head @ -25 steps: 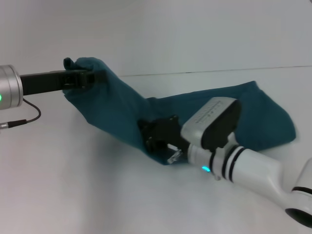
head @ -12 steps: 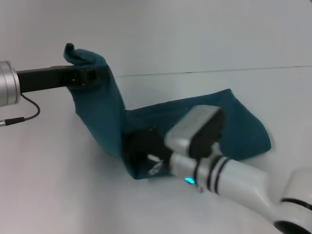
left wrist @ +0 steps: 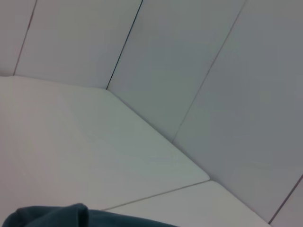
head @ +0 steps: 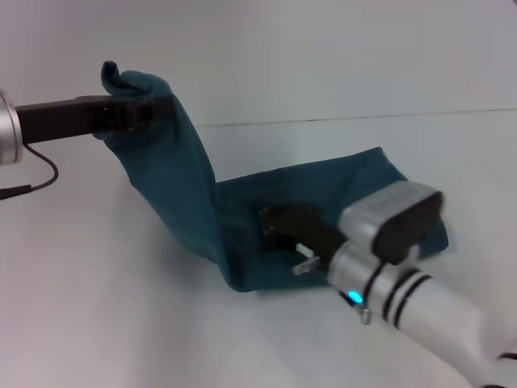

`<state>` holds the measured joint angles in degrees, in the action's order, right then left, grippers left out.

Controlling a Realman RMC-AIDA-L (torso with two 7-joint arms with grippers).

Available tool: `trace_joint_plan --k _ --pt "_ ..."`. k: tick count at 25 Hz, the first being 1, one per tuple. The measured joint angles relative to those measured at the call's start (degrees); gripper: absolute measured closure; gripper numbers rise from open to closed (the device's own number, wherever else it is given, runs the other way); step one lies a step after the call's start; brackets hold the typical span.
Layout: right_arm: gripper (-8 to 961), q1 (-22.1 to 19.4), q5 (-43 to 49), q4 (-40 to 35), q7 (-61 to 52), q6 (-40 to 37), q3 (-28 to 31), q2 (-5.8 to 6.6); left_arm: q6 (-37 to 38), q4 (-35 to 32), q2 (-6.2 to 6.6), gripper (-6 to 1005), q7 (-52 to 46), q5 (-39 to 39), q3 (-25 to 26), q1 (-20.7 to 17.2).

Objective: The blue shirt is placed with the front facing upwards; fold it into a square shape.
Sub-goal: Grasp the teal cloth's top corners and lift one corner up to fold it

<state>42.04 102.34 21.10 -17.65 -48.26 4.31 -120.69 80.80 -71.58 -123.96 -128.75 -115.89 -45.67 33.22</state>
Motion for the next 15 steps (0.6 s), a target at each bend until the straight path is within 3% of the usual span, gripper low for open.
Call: trace_joint_plan --k 10,15 --pt "954 7.45 5.33 6.22 -0.07 11.48 0.28 -0.29 0.64 -1.55 -0.08 920 -0.05 0.85 -0.12 -0.13" --pt "955 9.69 7.73 8.97 -0.05 13.32 0.87 -0.73 0.82 -1.82 -0.1 918 -0.08 0.91 -0.12 0.12"
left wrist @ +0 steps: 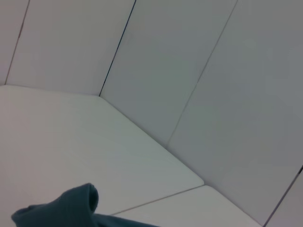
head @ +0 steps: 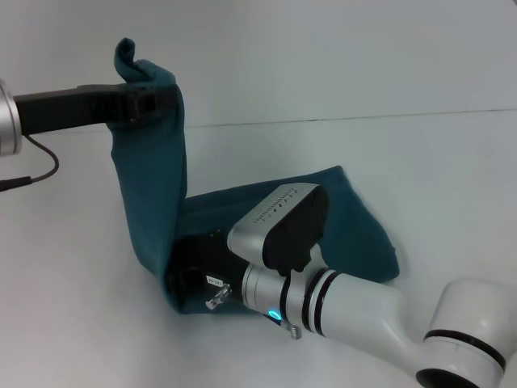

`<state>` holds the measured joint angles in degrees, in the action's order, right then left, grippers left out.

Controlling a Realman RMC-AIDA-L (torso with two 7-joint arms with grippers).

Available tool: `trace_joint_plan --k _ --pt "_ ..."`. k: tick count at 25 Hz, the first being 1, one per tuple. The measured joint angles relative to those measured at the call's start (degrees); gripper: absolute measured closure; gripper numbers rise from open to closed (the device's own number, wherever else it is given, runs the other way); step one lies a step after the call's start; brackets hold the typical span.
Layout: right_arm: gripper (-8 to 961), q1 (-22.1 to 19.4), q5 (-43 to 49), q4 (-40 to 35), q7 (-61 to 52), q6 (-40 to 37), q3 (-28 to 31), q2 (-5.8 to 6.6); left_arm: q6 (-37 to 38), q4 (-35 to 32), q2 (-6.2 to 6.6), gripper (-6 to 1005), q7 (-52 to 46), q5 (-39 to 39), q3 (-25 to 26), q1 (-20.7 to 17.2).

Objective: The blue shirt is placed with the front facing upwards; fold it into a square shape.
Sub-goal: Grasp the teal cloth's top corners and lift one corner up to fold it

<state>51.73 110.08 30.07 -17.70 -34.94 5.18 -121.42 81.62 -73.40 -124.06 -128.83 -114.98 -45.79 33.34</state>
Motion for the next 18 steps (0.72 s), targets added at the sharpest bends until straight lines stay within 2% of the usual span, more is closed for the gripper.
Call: trace_joint_plan --k 2,4,7,10,13,18 --pt "955 -0.84 0.47 0.75 0.24 -0.08 1.21 0.15 -0.01 0.04 0.07 916 0.0 0.03 0.01 0.12" --pt "955 -3.28 0.47 0.75 0.42 -1.34 2.79 0.56 -0.04 0.12 0.13 915 0.03 0.05 0.0 0.14" --pt "954 -9.3 0.51 -0.64 0.22 -6.63 5.08 1.14 -0.04 -0.05 0.13 914 0.08 0.06 0.01 -0.01" --pt "954 -11.74 0.54 -2.16 0.02 -9.46 5.6 1.12 0.0 -0.17 0.09 913 0.06 0.06 0.1 -0.18" --pt "954 -10.74 0.59 -2.23 0.0 -6.56 5.38 0.74 0.07 -0.17 0.07 911 -0.01 0.25 0.09 -0.23" --pt "955 -6.64 3.31 0.04 -0.02 -1.59 4.65 0.34 0.1 -0.15 0.09 909 0.12 0.64 0.0 -0.12"
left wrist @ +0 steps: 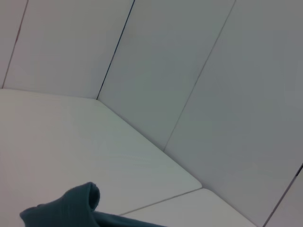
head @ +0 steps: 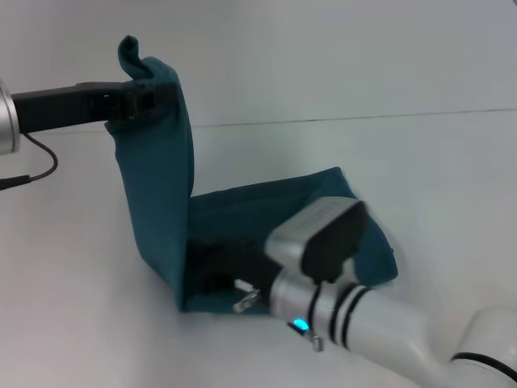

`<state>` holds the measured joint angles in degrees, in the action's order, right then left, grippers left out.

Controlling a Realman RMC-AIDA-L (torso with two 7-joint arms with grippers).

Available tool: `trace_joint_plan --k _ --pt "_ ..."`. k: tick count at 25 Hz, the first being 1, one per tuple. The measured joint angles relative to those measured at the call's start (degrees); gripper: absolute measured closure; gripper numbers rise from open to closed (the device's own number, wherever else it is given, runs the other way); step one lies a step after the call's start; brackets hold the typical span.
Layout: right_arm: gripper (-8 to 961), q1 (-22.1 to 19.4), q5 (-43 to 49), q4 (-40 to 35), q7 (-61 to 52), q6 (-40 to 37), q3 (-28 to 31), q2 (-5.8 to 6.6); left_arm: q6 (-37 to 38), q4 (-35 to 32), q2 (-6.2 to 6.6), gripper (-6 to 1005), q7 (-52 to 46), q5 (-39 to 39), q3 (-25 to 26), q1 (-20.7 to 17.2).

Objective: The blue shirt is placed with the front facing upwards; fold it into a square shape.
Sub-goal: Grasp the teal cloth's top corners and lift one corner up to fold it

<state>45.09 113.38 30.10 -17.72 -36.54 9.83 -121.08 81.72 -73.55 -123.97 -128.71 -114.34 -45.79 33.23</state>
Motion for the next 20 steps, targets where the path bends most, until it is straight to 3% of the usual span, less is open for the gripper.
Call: trace_joint_plan --k 6,14,17,20 --pt "955 4.51 2.55 3.16 -0.28 6.52 0.35 -0.34 0.05 0.04 -0.02 906 0.2 0.07 0.0 0.02" --pt "955 6.0 6.66 4.41 -2.36 6.48 0.59 -0.48 0.12 0.08 -0.02 901 0.45 0.66 -0.06 -0.07" --pt "955 4.21 7.15 4.52 -2.81 4.6 0.96 -0.06 0.12 0.08 0.01 900 0.51 0.72 -0.08 -0.13" --pt "954 -1.86 7.06 3.07 -2.6 -2.04 3.9 0.51 0.15 0.16 0.03 898 0.84 0.73 -0.11 -0.26"
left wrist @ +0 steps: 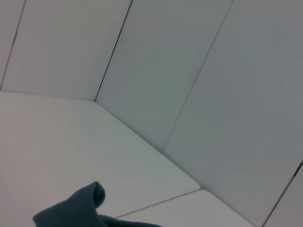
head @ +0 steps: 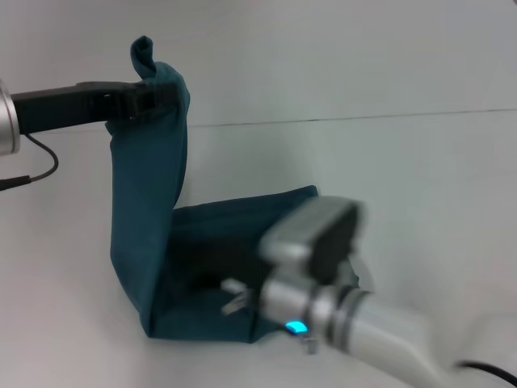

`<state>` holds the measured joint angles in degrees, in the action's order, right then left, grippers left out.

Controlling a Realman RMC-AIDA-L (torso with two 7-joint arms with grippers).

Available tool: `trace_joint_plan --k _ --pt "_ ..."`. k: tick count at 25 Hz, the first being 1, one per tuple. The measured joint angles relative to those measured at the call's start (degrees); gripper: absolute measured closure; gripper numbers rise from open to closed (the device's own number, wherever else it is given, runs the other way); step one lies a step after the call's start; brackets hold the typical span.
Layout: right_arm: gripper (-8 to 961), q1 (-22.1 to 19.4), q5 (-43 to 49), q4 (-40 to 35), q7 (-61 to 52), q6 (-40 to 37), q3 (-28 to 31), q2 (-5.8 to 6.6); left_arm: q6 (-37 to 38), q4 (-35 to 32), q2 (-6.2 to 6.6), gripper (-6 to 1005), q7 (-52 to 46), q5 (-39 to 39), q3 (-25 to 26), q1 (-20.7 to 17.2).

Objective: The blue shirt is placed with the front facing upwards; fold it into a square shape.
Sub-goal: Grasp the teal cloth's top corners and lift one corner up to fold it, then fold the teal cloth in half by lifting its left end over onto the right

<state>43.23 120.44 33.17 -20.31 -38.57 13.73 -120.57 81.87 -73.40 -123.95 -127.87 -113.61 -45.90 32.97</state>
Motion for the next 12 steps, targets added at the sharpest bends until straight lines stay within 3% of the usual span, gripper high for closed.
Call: trace_joint_plan --k 4,12 --pt "954 -6.91 0.0 -4.31 -0.89 -8.15 4.68 0.74 0.04 0.56 -0.04 897 0.41 0.0 -0.46 -0.19" --pt "955 -11.39 -0.38 -16.38 -8.38 -19.16 10.46 0.84 -0.84 4.79 -0.41 892 2.25 3.33 -3.2 -0.59"
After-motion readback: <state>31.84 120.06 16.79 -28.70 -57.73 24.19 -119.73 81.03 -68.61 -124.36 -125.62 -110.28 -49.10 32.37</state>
